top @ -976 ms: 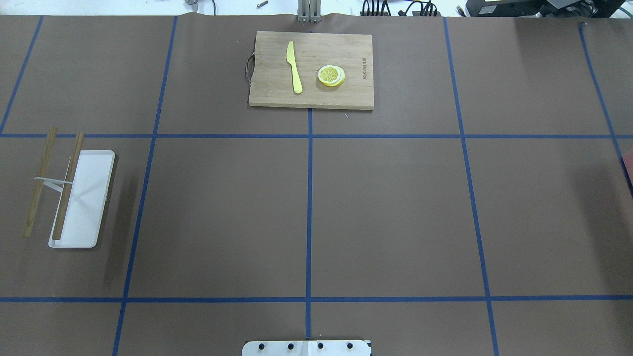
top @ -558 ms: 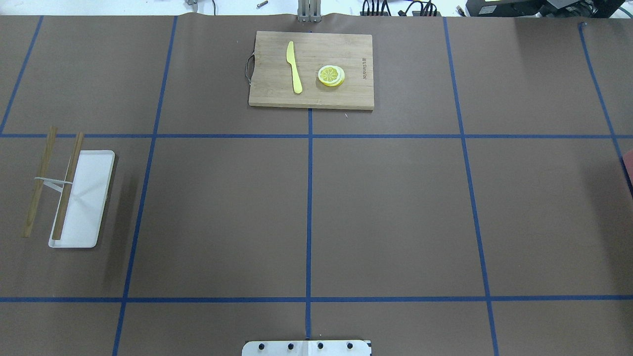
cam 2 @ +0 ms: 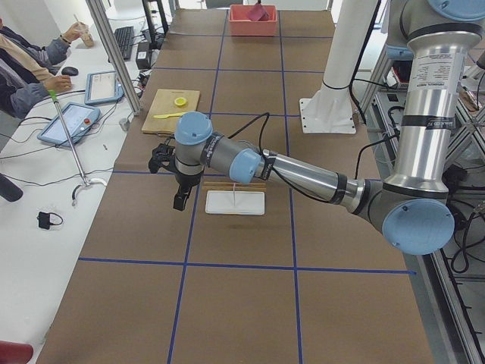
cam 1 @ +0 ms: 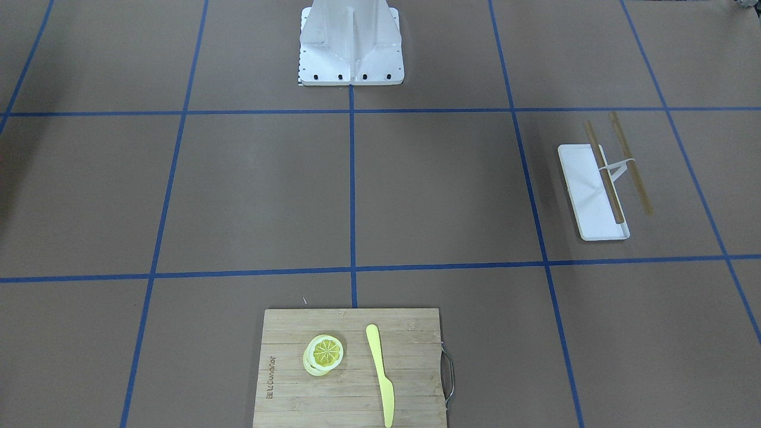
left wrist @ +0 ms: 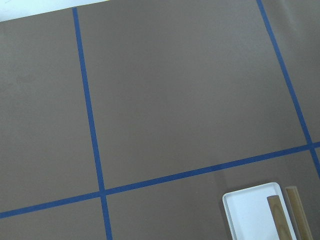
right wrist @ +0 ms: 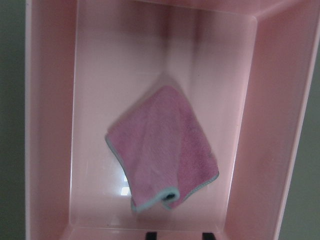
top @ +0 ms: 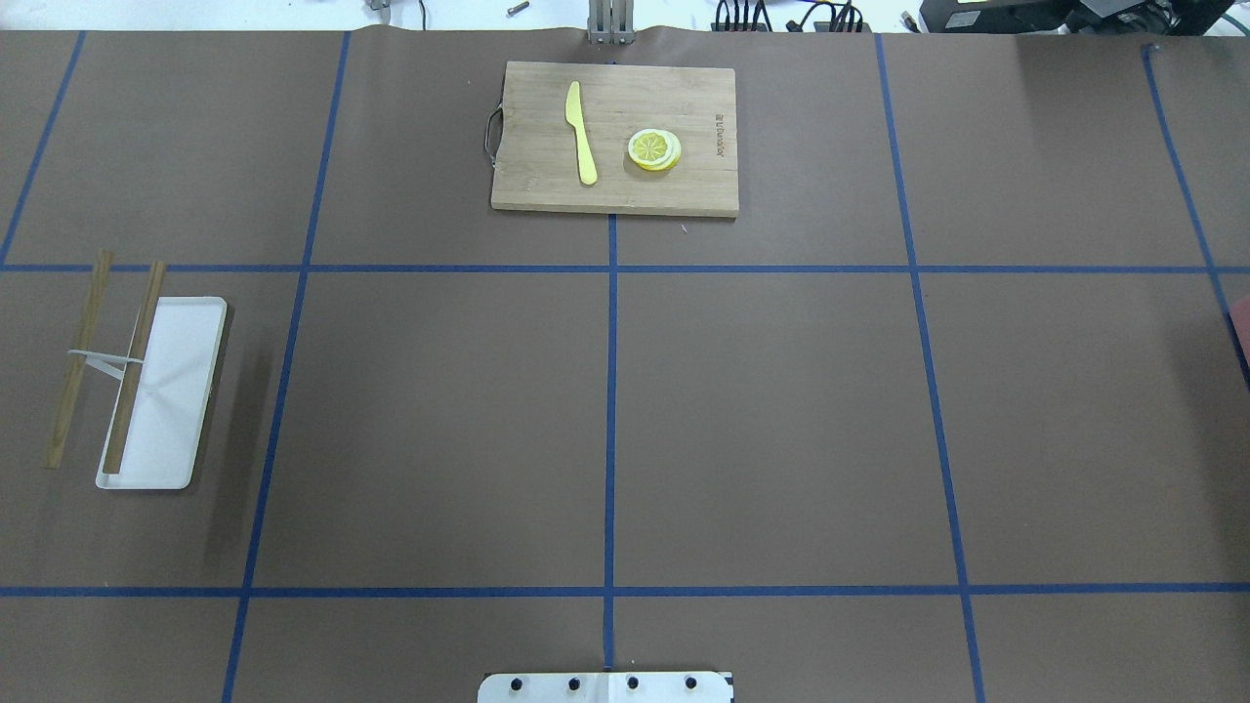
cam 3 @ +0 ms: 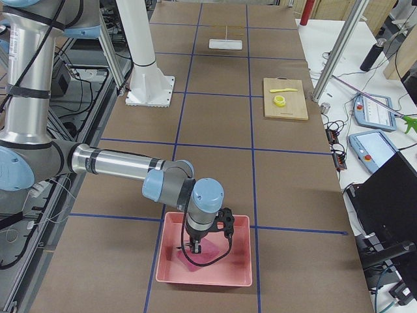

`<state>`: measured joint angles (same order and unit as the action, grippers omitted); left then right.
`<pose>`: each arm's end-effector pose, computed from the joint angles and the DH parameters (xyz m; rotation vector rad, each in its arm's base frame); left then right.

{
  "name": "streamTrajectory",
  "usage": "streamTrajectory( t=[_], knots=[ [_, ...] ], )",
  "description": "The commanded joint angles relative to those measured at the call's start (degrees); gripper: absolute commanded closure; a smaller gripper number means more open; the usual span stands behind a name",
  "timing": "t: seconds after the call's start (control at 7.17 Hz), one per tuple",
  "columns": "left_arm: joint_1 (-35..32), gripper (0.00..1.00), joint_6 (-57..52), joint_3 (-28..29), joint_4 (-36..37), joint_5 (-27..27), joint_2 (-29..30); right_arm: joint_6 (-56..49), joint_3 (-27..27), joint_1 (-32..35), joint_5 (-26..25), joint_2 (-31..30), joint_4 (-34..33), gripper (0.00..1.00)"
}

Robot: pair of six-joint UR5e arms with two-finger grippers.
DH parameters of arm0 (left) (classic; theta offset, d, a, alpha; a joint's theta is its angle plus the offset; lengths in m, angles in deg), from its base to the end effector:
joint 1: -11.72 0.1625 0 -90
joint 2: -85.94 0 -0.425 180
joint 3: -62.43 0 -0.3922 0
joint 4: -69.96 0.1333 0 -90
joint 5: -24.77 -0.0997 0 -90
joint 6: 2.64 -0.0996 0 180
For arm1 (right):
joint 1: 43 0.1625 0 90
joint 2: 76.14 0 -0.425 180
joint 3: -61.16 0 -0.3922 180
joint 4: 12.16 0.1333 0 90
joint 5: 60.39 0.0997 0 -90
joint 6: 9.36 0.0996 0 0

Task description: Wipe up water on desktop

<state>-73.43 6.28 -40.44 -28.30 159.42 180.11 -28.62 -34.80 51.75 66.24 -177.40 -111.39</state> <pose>-0.0186 -0.5298 0.4929 0.3237 0.8103 0.1055 0.1054 -0.3766 0.7179 -0.1074 -0.6734 -0.1623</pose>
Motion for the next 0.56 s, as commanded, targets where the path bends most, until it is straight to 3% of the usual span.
streamTrajectory(
  t=[0.0,0.42],
  knots=[
    [0.0,0.02,0.0,-0.1,0.0,0.0,0.0,0.0,-1.2,0.0,0.1,0.0,0.1,0.0],
    [0.0,0.02,-0.2,0.1,3.1,0.2,0.1,0.9,-5.2,0.0,5.0,1.2,0.2,0.0]
  ],
)
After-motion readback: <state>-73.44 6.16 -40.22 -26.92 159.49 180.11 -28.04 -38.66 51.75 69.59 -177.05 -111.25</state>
